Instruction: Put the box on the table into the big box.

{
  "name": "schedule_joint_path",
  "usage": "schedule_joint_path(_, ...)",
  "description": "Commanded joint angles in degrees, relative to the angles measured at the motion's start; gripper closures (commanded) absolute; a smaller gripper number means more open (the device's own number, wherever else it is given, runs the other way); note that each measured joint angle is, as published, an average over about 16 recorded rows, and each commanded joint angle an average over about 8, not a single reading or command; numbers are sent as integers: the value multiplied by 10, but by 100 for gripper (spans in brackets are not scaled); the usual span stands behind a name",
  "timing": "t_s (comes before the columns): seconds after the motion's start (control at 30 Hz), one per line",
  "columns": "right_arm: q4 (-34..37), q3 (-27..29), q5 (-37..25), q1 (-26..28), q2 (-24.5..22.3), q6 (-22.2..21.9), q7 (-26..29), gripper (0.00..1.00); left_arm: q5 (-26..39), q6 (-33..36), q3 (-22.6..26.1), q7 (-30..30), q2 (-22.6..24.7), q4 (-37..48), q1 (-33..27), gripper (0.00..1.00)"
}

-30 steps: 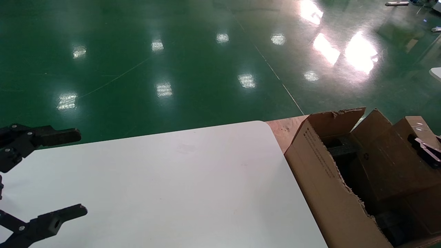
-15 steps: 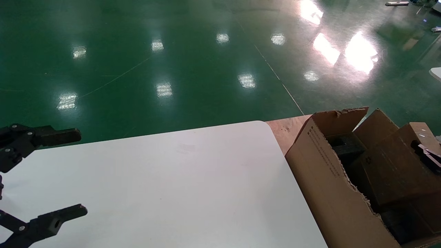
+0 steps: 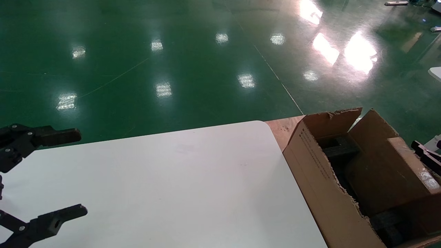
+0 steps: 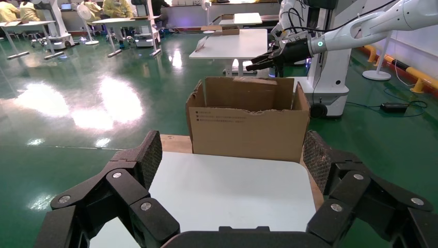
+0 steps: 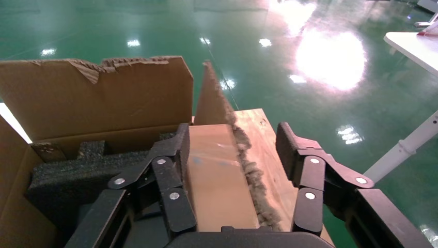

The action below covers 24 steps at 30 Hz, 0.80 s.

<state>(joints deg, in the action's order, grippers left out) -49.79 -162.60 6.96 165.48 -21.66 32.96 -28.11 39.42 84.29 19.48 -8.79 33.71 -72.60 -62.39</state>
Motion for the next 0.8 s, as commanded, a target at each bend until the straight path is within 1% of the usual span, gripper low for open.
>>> schedule_joint_path(0.03,0,0,0,0,0,0,0,0,0,0,0,0,0,0,0,0)
schedule_joint_path(0.33,-7,9,0,-11,4,4,-2,0,0,0,0,0,0,0,0,0)
schedule_joint_path(0.53,-38,33,-2,-30,19,6,-15,0,0,0,0,0,0,0,0,0)
schedule_joint_path(0.8,-84,54,-9,-43,45,10,-34,0,0,0,0,0,0,0,0,0)
